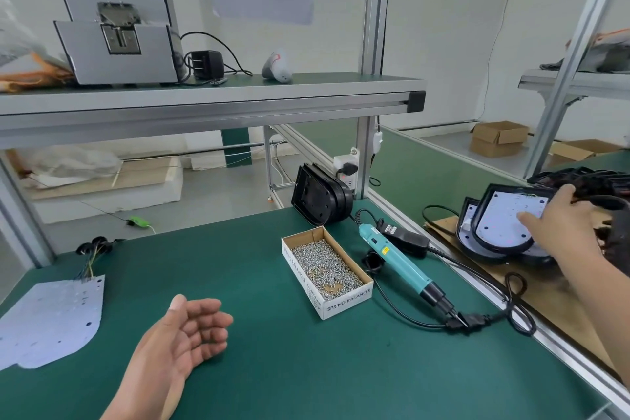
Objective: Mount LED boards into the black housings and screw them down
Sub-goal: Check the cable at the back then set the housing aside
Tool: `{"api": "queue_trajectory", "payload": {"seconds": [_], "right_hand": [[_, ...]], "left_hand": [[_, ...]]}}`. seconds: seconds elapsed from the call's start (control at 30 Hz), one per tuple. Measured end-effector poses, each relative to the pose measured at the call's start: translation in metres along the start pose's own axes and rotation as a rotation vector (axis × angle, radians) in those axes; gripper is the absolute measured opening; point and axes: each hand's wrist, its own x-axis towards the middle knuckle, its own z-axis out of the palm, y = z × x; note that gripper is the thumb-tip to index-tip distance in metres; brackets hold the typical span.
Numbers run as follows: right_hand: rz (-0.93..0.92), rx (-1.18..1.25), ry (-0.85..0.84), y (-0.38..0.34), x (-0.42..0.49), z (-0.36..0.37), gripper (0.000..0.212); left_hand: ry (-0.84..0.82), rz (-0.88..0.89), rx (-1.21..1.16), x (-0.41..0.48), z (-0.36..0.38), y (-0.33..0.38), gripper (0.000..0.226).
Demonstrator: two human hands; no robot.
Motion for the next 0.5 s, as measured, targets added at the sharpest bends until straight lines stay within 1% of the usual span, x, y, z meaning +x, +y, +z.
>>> {"api": "queue_trajectory", "payload": {"seconds": [0.03, 0.1, 0.2, 0.37, 0.5], "right_hand": [[-0.055, -0.057, 0.043, 0.004, 0.001, 0.001, 0.09], [-0.123, -0.056, 0.071, 0.006, -0.002, 0.003, 0.076], [-0.168, -0.032, 0.098, 0.003, -0.009, 0.007, 0.068], [-0.324, -0.071, 0.194, -0.005, -0.021, 0.009, 0.046], [-0.436, -0.074, 0.26, -0.024, -0.037, 0.018, 0.034]], "left_hand": [[-0.002, 0.0, 0.003, 0.0, 0.0, 0.0, 0.073], [-0.006, 0.002, 0.002, -0.001, 0.0, 0.0, 0.072], [-0.01, 0.007, -0.001, -0.002, 0.0, 0.0, 0.072], [-0.021, 0.01, -0.005, -0.004, 0.001, 0.001, 0.07], [-0.026, 0.022, 0.0, -0.005, 0.002, 0.001, 0.07]]}}
